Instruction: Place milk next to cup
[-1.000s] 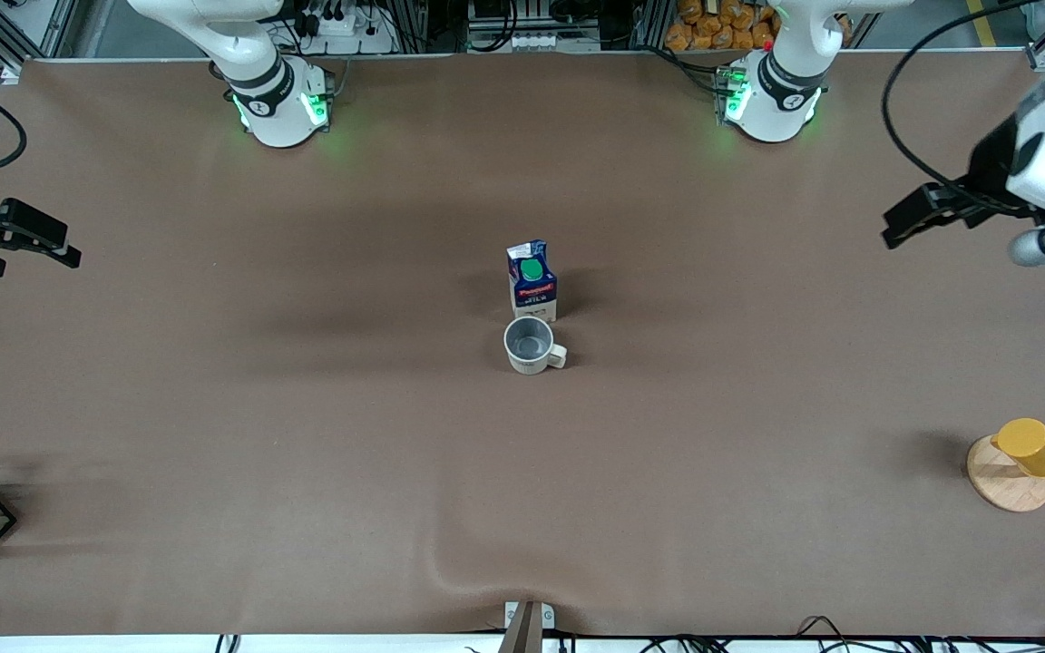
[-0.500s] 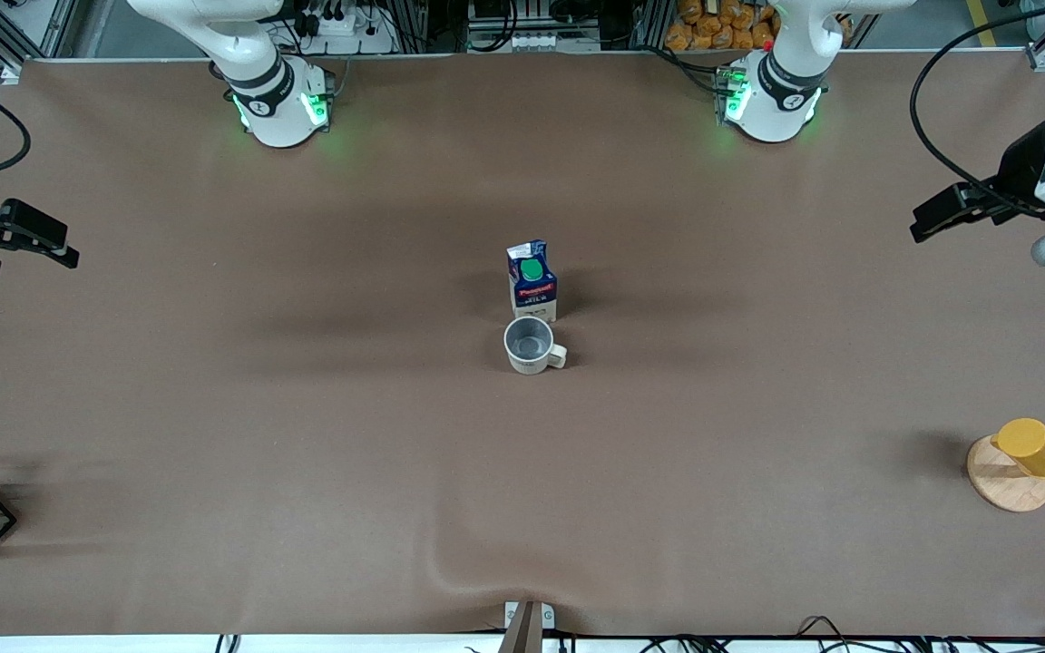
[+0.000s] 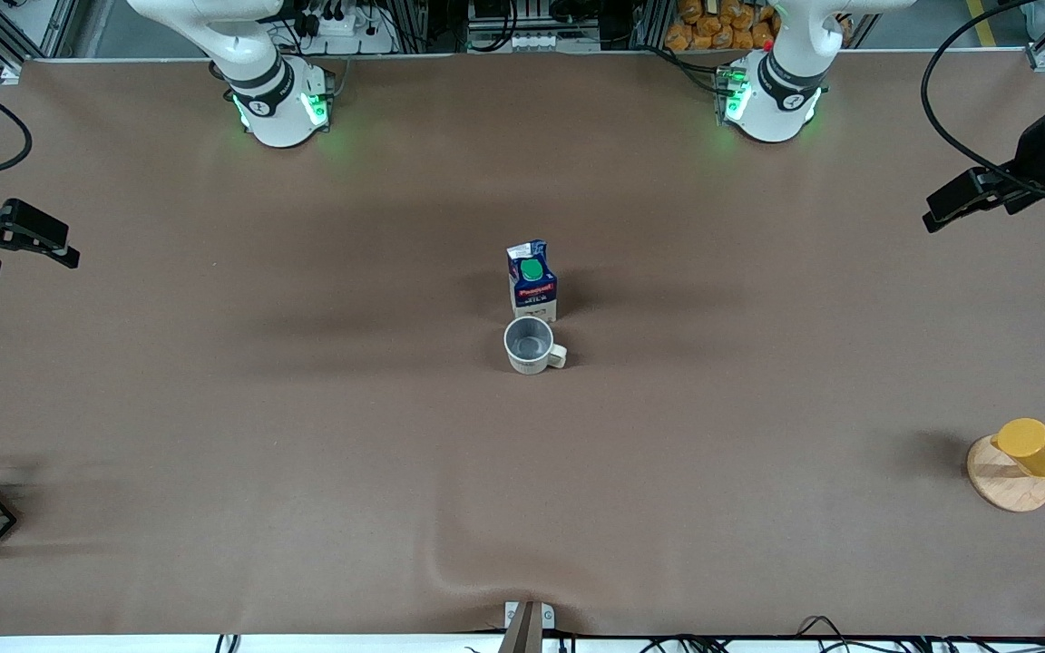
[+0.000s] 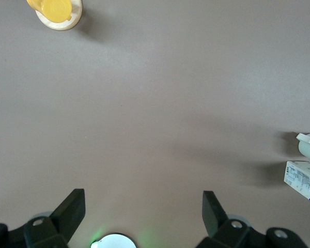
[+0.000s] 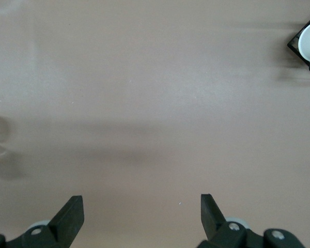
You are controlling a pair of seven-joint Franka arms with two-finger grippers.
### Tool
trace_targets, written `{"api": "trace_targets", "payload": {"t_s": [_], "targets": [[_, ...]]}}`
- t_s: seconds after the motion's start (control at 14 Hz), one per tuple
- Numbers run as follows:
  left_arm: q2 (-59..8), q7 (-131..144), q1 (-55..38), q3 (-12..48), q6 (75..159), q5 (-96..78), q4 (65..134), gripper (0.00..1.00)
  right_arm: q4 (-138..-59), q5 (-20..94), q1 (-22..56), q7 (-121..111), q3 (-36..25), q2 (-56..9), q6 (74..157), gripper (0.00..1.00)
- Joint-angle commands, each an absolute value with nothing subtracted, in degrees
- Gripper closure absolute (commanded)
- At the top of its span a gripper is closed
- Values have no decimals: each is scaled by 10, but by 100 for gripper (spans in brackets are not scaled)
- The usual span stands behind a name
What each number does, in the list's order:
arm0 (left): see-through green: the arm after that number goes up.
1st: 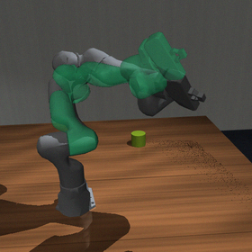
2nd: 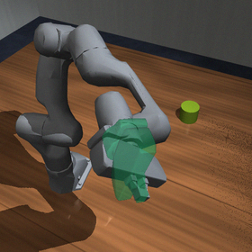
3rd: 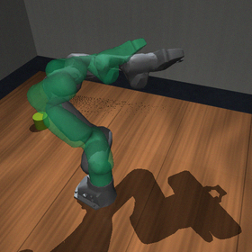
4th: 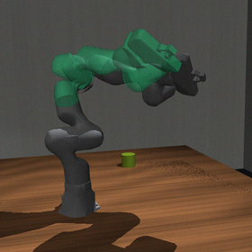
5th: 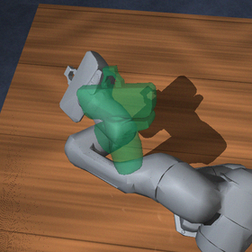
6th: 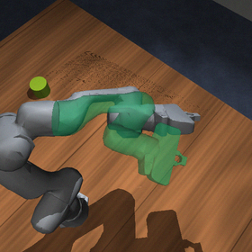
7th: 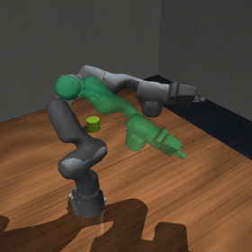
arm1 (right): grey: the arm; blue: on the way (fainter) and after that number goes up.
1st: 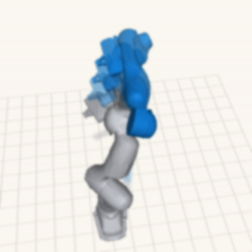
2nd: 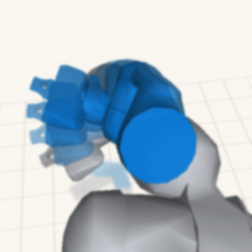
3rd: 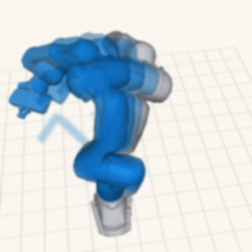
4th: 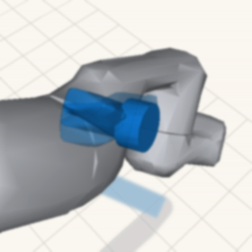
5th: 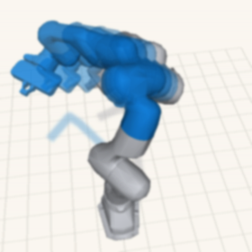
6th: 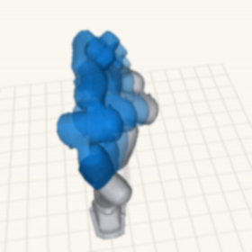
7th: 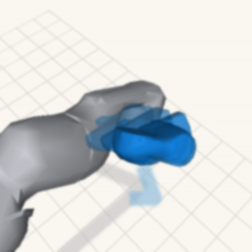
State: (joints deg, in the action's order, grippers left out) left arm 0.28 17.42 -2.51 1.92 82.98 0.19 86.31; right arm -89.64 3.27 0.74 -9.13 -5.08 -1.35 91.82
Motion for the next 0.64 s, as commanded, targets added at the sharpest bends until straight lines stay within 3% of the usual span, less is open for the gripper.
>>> {"api": "trace_targets", "payload": {"t_s": [0.0, 0.57], "targets": [[18, 160, -23, 21, 831, -3, 871, 0, -914, 22, 11, -80, -52, 3, 925, 0], [11, 157, -25, 20, 802, 0, 850, 0, -910, 23, 11, -82, -52, -3, 926, 0]]}}
